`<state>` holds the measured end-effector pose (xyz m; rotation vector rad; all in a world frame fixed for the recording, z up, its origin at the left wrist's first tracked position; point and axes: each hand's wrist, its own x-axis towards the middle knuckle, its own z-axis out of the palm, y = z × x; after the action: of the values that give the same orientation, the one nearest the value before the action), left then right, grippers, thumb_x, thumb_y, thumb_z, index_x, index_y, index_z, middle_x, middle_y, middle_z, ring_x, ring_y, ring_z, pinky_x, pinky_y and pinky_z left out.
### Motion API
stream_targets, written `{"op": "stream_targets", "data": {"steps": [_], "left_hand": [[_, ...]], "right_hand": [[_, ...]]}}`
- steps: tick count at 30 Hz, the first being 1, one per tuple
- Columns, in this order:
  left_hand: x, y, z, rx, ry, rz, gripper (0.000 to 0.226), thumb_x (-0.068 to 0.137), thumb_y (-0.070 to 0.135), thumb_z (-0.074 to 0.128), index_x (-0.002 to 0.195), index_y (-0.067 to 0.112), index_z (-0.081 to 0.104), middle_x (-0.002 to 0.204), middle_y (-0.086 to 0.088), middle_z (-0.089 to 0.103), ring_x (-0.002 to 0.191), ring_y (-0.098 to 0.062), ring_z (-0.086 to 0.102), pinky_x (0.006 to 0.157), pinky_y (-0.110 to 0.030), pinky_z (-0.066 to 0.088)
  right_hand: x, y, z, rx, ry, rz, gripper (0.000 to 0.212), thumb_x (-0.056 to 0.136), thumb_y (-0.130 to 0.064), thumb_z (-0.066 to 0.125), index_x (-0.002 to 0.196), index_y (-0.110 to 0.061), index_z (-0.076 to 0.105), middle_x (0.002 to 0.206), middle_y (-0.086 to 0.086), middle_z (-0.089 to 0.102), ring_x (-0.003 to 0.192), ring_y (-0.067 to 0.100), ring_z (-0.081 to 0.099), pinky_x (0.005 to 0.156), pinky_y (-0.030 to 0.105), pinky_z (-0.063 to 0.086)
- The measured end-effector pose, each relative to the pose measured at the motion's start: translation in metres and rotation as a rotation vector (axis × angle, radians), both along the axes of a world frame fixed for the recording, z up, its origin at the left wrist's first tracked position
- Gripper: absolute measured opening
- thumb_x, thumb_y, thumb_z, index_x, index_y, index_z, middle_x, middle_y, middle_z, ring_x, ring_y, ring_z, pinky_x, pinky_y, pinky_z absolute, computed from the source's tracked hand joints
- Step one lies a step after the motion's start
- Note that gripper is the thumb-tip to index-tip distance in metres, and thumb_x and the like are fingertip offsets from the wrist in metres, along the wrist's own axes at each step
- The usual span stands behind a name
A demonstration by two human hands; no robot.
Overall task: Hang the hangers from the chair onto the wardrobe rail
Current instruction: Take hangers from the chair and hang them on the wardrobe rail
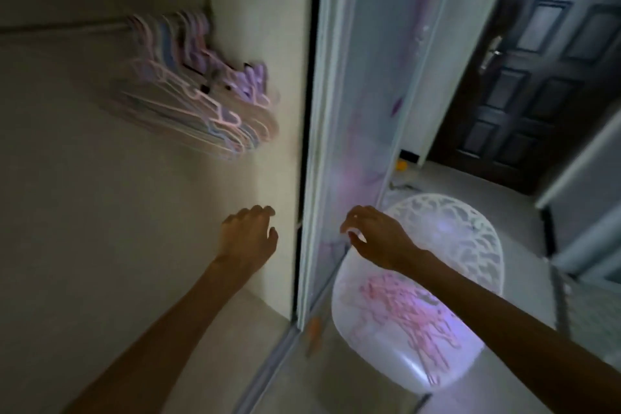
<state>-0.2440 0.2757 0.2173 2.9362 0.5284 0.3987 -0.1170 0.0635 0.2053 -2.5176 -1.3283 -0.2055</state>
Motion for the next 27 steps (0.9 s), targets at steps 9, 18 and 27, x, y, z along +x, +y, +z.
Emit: {"op": "stream_targets", "data": {"steps": [9, 18, 27], "left_hand": [[0.06, -0.127, -0.076, -0.258, 0.193, -0.198, 0.034, 0.091, 0.031, 0.051, 0.123, 0.024, 0.057, 0.122, 0.004, 0.063, 0.113, -0.016, 0.059, 0.093, -0.025, 0.043], [0.162, -0.22, -0.181, -0.387, 0.512, -0.111, 0.026, 0.088, 0.03, 0.052, 0.113, 0.027, 0.061, 0.119, 0.006, 0.064, 0.111, -0.016, 0.06, 0.096, -0.025, 0.044], [0.227, -0.244, -0.302, -0.385, 0.579, -0.108, 0.029, 0.093, 0.025, 0.048, 0.121, 0.023, 0.056, 0.128, 0.004, 0.057, 0.114, -0.015, 0.055, 0.094, -0.027, 0.043]], "right_hand": [[0.017, -0.199, -0.072, -0.084, 0.276, -0.505, 0.021, 0.091, -0.018, 0.049, 0.099, -0.026, 0.067, 0.101, -0.003, 0.063, 0.105, 0.016, 0.057, 0.071, 0.021, 0.033], [0.101, -0.317, -0.17, -0.23, 0.548, -0.679, 0.023, 0.087, -0.016, 0.05, 0.099, -0.027, 0.067, 0.109, -0.005, 0.065, 0.103, 0.015, 0.058, 0.077, 0.022, 0.038], [0.174, -0.306, -0.28, -0.383, 0.699, -0.571, 0.027, 0.09, -0.019, 0.045, 0.108, -0.025, 0.065, 0.116, -0.003, 0.062, 0.112, 0.017, 0.056, 0.088, 0.027, 0.044]]}}
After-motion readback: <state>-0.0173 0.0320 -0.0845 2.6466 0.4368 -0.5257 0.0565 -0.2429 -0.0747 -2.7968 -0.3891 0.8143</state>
